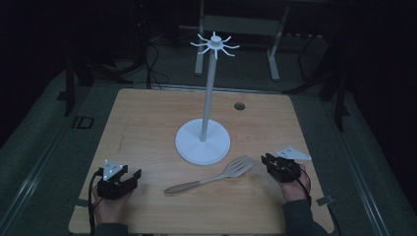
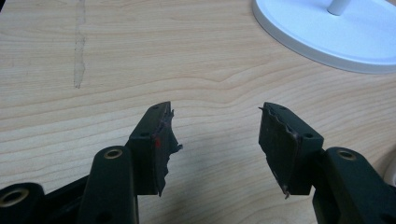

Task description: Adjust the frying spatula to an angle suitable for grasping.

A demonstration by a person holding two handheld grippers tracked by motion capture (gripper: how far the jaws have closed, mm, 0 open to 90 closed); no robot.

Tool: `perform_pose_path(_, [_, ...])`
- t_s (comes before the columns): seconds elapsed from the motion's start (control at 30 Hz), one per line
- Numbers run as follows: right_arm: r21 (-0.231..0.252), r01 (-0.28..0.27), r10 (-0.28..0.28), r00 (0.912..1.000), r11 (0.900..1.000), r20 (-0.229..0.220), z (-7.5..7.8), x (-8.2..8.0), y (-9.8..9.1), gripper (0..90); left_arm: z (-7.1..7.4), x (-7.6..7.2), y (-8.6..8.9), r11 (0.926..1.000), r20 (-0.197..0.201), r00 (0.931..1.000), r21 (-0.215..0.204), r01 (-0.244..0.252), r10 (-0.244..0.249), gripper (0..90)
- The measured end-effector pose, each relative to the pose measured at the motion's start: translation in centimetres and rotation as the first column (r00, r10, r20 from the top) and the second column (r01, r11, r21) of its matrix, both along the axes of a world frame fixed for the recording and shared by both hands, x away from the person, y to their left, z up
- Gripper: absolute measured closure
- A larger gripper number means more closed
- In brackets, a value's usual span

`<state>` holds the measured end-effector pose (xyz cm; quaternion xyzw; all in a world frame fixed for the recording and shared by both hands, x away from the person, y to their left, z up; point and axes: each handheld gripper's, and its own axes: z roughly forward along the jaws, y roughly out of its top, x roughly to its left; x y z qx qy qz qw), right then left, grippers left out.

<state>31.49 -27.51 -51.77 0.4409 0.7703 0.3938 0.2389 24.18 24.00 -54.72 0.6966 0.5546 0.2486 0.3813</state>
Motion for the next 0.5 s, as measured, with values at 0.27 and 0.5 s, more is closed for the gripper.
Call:
perform_pose_path(0.27, [-0.036,-0.116,0.116,0.9932,0.9926,0.006,1.5,1.0,2.8,90.0,-0.1,0.0,0.0,1.0000,-0.010,0.9999,0.008,0.002,-0.002,44.7])
perform_pose_path(0.5, [-0.089,-0.190,0.185,0.9805,0.9777,-0.066,0.8,2.3,5.2,90.0,-0.1,0.1,-0.2,0.9995,-0.016,0.9999,0.032,0.000,0.000,44.7])
